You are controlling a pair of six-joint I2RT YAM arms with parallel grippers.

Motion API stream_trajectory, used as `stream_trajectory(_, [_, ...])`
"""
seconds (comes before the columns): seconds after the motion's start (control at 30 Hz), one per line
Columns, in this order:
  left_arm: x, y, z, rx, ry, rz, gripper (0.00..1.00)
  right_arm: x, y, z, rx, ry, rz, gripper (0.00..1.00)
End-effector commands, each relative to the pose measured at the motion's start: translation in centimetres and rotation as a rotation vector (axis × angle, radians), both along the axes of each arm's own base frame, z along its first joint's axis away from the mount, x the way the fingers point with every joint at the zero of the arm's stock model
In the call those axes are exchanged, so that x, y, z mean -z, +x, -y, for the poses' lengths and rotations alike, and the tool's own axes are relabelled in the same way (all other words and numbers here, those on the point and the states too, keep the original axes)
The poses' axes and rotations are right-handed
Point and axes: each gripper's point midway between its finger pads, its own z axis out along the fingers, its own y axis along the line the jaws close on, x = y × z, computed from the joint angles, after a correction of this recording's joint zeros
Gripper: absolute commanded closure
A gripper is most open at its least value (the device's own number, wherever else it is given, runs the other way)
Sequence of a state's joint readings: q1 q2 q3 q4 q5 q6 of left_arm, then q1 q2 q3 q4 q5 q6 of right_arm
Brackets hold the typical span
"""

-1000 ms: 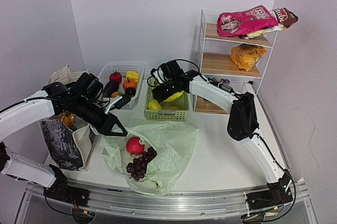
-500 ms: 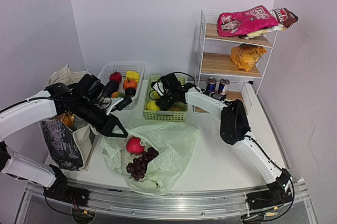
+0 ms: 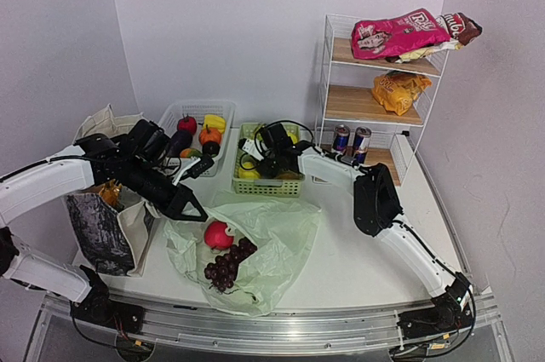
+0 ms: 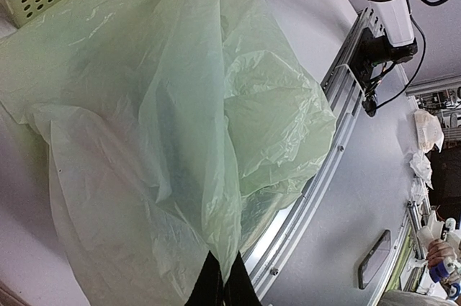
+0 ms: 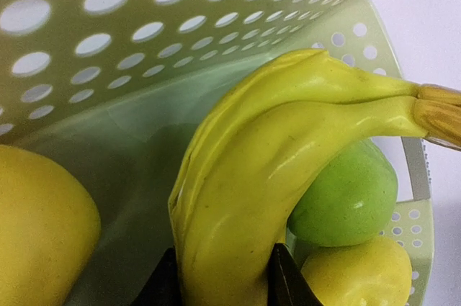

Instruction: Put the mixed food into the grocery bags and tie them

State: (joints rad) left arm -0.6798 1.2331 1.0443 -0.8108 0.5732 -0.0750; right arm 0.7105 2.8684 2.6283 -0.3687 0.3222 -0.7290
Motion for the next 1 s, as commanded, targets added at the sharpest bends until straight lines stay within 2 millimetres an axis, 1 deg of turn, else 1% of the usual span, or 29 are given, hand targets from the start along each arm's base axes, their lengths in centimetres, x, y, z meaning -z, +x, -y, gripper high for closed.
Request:
stream_trajectory(0.0, [0.0, 0.5, 0.1, -0.003, -0.009, 0.013, 1.0, -1.0, -0.3, -0.1, -0.036, -0.008, 0.021, 0.75])
stream_trajectory(0.1, [0.0, 0.6, 0.0, -0.005, -0.01, 0.013, 1.0, -4.4, -0.5, -0.9, -0.068, 0.052, 0.058, 0.8])
stream_trajectory(0.17, [0.1, 0.6, 0.1, -0.007, -0.011, 0.011, 1.0, -7.4, -0.8, -1.6, -0.093, 0.104, 0.09, 0.85])
stream_trajectory(0.27, [0.1, 0.7, 0.0, -0.011, -0.008, 0.011, 1.0, -12.0, -2.1, -2.9, -0.148, 0.172, 0.138, 0.91])
stream_trajectory(0.33, [0.2, 0.8, 0.0, -0.015, -0.007, 0.013, 1.0, -15.0, -3.4, -3.9, -0.185, 0.215, 0.168, 0.94])
stream_trajectory(0.37, [0.1, 0.9, 0.0, -0.017, -0.008, 0.015, 1.0, -15.9, -4.2, -4.5, -0.21, 0.231, 0.173, 0.95])
stream_trajectory(0.47, [-0.1, 1.1, 0.0, -0.026, -0.01, 0.025, 1.0, -19.9, -7.0, -6.0, -0.276, 0.309, 0.189, 0.99])
stream_trajectory(0.5, [-0.2, 1.1, 0.0, -0.028, -0.011, 0.027, 1.0, -20.8, -7.9, -6.3, -0.292, 0.338, 0.18, 0.99])
stream_trajectory(0.63, [-0.3, 1.4, -0.2, -0.041, -0.006, 0.045, 1.0, -25.5, -10.8, -6.4, -0.292, 0.477, 0.168, 1.0])
stream_trajectory(0.7, [-0.5, 1.6, -0.3, -0.05, -0.004, 0.058, 1.0, -27.4, -13.7, -6.8, -0.329, 0.531, 0.148, 1.0])
stream_trajectory(0.73, [-0.6, 1.7, -0.4, -0.053, -0.005, 0.062, 1.0, -28.2, -16.0, -7.3, -0.365, 0.558, 0.124, 1.0])
stream_trajectory(0.77, [-0.7, 1.7, -0.4, -0.056, -0.007, 0.064, 1.0, -28.7, -18.4, -7.8, -0.407, 0.583, 0.094, 1.0])
stream_trajectory(0.83, [-0.8, 1.7, -0.5, -0.062, -0.01, 0.066, 1.0, -31.3, -23.6, -8.6, -0.484, 0.688, 0.038, 1.0])
stream_trajectory(0.87, [-0.9, 1.8, -0.5, -0.066, -0.012, 0.069, 1.0, -32.2, -26.3, -8.7, -0.521, 0.745, -0.013, 1.0])
stream_trajectory(0.9, [-1.0, 1.8, -0.5, -0.067, -0.015, 0.071, 1.0, -32.5, -28.7, -8.9, -0.56, 0.795, -0.058, 1.0])
stream_trajectory(0.93, [-1.1, 1.8, -0.6, -0.068, -0.016, 0.073, 1.0, -33.7, -31.6, -9.0, -0.596, 0.86, -0.099, 1.0])
stream_trajectory(0.97, [-1.2, 1.7, -0.6, -0.068, -0.017, 0.077, 1.0, -34.6, -34.0, -8.9, -0.636, 0.909, -0.105, 1.0])
